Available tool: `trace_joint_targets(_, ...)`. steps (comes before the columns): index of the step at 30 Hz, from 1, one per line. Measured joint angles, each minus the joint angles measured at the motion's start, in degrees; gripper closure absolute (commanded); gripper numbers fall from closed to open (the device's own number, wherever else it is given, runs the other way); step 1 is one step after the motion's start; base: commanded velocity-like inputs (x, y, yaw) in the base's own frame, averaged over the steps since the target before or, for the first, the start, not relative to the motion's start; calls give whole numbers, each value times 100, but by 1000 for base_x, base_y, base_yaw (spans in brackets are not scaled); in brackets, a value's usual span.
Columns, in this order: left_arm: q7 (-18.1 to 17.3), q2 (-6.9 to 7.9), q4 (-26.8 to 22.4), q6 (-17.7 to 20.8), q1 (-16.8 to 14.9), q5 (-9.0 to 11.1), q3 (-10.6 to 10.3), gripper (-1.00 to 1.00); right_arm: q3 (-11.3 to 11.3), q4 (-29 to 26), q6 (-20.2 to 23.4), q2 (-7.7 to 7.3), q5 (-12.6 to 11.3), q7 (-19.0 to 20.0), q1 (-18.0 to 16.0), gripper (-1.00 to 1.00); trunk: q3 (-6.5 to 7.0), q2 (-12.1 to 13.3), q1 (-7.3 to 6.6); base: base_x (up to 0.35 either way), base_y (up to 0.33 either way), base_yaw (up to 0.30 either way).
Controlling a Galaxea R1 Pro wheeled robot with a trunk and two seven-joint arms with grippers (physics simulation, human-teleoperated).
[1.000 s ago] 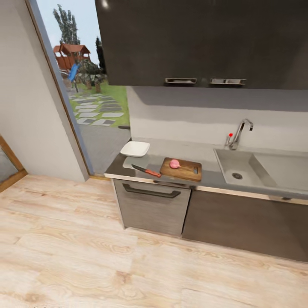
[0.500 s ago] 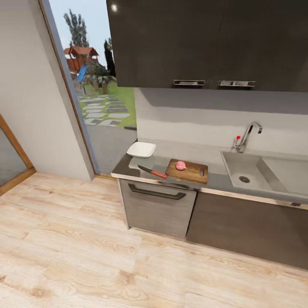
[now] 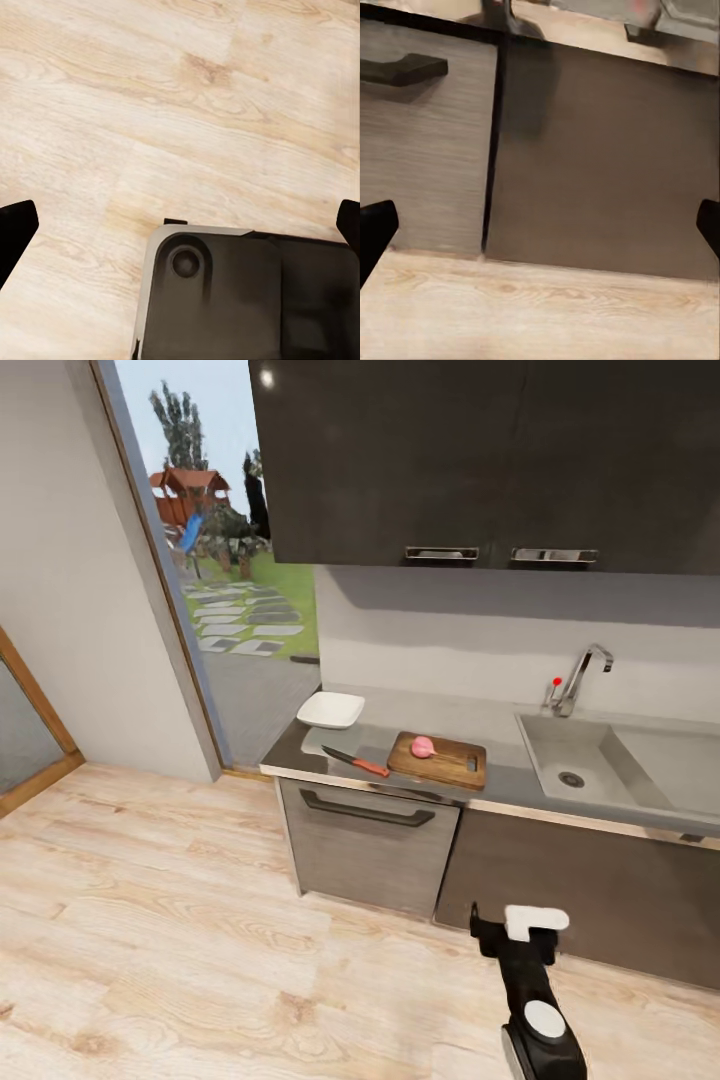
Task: In the kitchen, take the Vidalia onion out of the sink, dice it on the chopping board with the paring knife, put the diced onion into the bowl on the countertop, then place both the paring knife and the chopping board into the sink.
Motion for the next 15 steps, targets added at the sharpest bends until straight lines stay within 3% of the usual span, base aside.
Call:
trace_joint_targets(3, 0, -2, 23, 0, 0, 0, -5, -100, 191, -49, 455, 393, 303, -7, -625, -100, 1, 0, 0, 0, 0, 0)
trace_joint_targets(4, 0, -2, 53, -1, 0, 0, -6, -100, 259, -56, 625, 450, 417, -9, -830, -100, 0, 0, 0, 0, 0, 0)
trace_joint_targets(7, -5, -2, 168, -11, 0, -6, -9, -100, 400, -64, 1170, 451, 637, 6, -1411, -100, 0, 0, 0, 0, 0, 0)
trace_joint_targets(9, -8, -2, 220, -16, 0, -9, -11, -100, 445, -68, 1605, 451, 675, 36, -1974, -100, 1, 0, 0, 0, 0, 0)
trace_joint_targets(12, -8, -2, 271, -18, 0, -15, -11, -100, 456, -68, 2080, 451, 574, 109, -2545, -100, 1, 0, 0, 0, 0, 0)
trace_joint_targets(15, -8, -9, 310, -19, 0, -20, -11, -100, 466, -29, 2848, 451, 356, 186, -3222, -100, 1, 0, 0, 0, 0, 0)
